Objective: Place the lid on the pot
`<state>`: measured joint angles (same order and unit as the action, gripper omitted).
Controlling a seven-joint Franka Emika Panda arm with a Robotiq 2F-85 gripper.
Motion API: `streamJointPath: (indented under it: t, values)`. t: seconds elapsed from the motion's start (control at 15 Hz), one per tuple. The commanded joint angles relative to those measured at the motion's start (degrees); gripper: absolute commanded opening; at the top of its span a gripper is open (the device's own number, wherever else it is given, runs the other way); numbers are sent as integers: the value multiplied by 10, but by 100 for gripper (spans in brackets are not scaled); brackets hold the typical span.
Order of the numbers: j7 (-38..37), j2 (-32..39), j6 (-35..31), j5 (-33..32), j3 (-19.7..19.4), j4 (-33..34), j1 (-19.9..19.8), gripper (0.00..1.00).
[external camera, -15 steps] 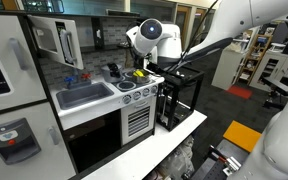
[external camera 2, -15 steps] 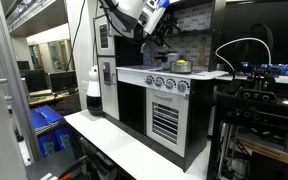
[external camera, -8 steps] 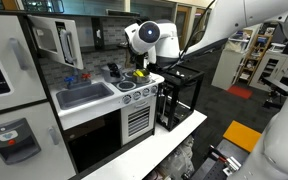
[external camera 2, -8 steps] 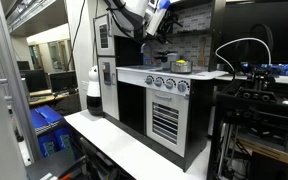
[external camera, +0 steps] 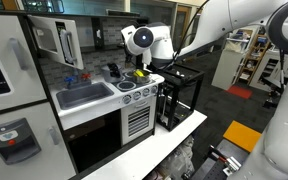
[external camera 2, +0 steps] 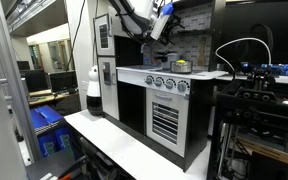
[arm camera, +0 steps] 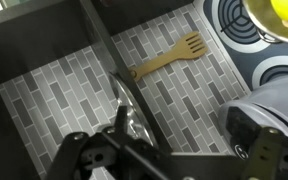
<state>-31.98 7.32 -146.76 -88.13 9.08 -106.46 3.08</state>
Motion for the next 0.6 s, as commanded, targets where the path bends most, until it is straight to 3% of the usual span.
streamJointPath:
  t: [0.0,0.53]
  values:
    - [0,0,0,0,0,1,0,100]
    - [13,-6,-16,15,-4,-12,-9,100]
